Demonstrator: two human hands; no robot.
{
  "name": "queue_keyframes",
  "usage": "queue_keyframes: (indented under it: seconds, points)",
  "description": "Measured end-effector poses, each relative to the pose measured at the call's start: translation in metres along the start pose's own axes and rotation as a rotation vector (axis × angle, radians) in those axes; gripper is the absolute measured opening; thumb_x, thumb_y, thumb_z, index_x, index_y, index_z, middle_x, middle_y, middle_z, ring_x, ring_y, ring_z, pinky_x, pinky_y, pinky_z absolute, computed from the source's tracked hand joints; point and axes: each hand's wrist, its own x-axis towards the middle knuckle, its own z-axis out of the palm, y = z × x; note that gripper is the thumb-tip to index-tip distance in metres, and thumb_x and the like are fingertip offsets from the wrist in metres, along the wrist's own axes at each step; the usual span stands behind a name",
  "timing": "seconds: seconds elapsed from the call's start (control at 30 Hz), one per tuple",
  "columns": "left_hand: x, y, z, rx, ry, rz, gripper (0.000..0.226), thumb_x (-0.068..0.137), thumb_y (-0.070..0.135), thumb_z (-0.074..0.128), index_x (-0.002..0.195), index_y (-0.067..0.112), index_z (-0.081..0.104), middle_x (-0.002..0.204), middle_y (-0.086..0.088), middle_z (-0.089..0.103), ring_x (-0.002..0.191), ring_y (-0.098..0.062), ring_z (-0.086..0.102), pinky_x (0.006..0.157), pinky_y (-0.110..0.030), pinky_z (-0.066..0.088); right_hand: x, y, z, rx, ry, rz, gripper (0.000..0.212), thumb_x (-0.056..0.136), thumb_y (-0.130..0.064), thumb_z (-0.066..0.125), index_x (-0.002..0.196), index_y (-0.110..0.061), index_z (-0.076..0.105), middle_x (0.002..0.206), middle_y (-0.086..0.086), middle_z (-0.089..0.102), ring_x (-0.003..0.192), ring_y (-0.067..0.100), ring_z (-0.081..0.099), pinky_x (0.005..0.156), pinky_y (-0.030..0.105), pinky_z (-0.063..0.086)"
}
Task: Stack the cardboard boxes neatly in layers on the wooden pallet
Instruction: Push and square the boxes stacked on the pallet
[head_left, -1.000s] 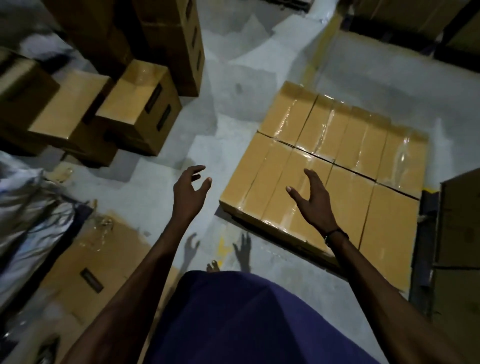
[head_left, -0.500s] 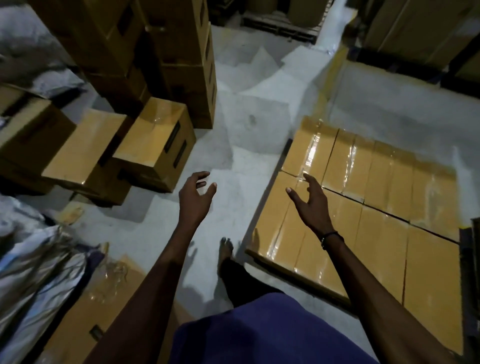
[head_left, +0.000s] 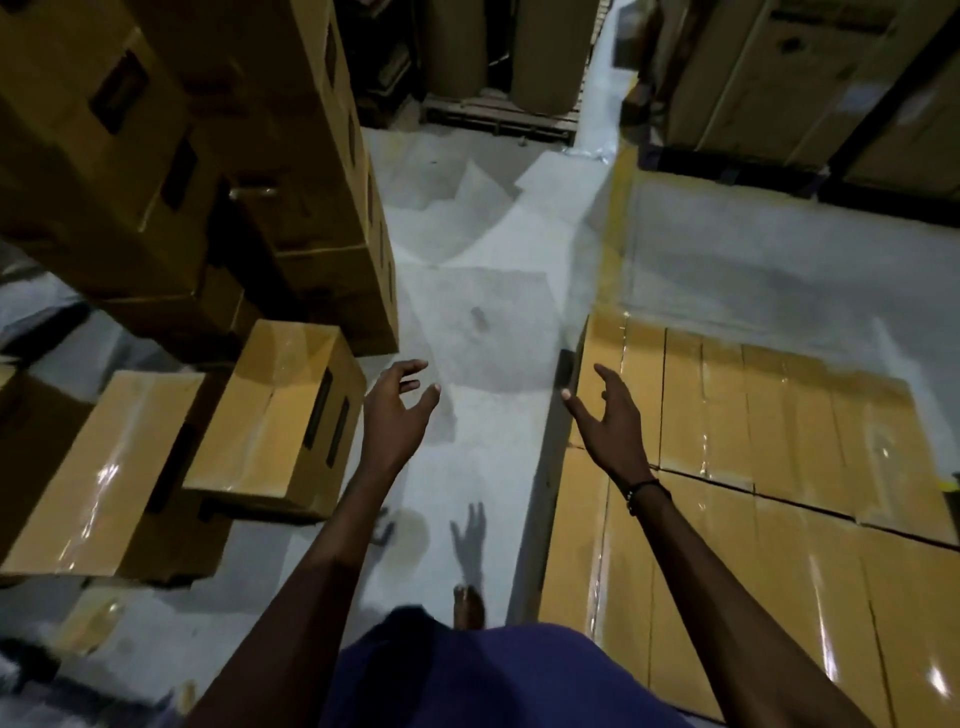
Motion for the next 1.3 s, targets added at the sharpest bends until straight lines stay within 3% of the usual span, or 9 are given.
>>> queue_keyframes:
  seconds: [0.1,0.27,0.47,0.6,0.73,1.13,1.3]
  points:
    - [0.065,0.006,0.006,0.006,-0.062,0.022,0.031,0.095,0.032,0.072,0.124,0.032,0.063,0.126,0.019,0.061,0.108,0.013,0.057,0.083,-0.023,0.049,0.043,-0.011,0.010,-0.013,0.064,-0.002,0.074,0.094,-0.061,0.064,0.154,-0.026,0.038,0.162,-0.003,0.037,0.144,0.024,0.041,0.115,0.054,0.040]
    - [0.179,0.008,0.020,0.006,-0.144,0.088,0.032,0.094,0.028,0.073,0.125,0.029,0.064,0.130,0.010,0.064,0.109,0.003,0.061,0.086,-0.025,0.052,0.121,-0.021,0.028,-0.023,0.149,0.060,0.075,0.094,-0.060,0.064,0.155,-0.025,0.038,0.162,-0.001,0.037,0.146,0.024,0.039,0.118,0.053,0.037]
    - [0.333,0.028,0.043,-0.026,-0.261,0.168,0.032,0.093,0.028,0.074,0.124,0.027,0.065,0.129,0.011,0.064,0.111,-0.004,0.064,0.085,-0.028,0.053,0.220,-0.051,0.053,-0.026,0.295,0.140,0.077,0.093,-0.063,0.064,0.155,-0.027,0.036,0.163,-0.002,0.035,0.148,0.024,0.037,0.118,0.054,0.037]
    - [0.416,0.045,0.060,-0.034,-0.369,0.199,0.031,0.091,0.028,0.075,0.121,0.028,0.065,0.128,0.013,0.065,0.110,-0.003,0.065,0.080,-0.021,0.049,0.273,-0.071,0.065,-0.019,0.394,0.197,0.075,0.093,-0.061,0.064,0.155,-0.026,0.037,0.163,-0.003,0.035,0.147,0.025,0.038,0.117,0.055,0.038]
    - [0.480,0.054,0.084,-0.040,-0.445,0.210,0.030,0.091,0.028,0.075,0.120,0.030,0.065,0.126,0.017,0.065,0.108,0.001,0.065,0.080,-0.022,0.049,0.318,-0.081,0.070,-0.017,0.455,0.251,0.074,0.094,-0.059,0.065,0.154,-0.026,0.037,0.162,-0.002,0.036,0.146,0.025,0.039,0.116,0.055,0.038]
    - [0.680,0.098,0.250,-0.002,-0.668,0.301,0.031,0.091,0.025,0.075,0.121,0.028,0.065,0.126,0.014,0.064,0.109,-0.001,0.065,0.079,-0.014,0.046,0.500,-0.033,0.026,0.048,0.688,0.394,0.073,0.094,-0.056,0.066,0.155,-0.027,0.037,0.163,-0.001,0.034,0.147,0.024,0.036,0.117,0.055,0.037]
    - [0.767,0.142,0.333,0.027,-0.732,0.345,0.031,0.091,0.024,0.075,0.120,0.029,0.065,0.123,0.015,0.065,0.108,-0.005,0.066,0.079,-0.018,0.046,0.588,-0.016,-0.019,0.072,0.764,0.466,0.074,0.094,-0.055,0.067,0.155,-0.027,0.037,0.163,0.000,0.033,0.148,0.024,0.035,0.118,0.054,0.036]
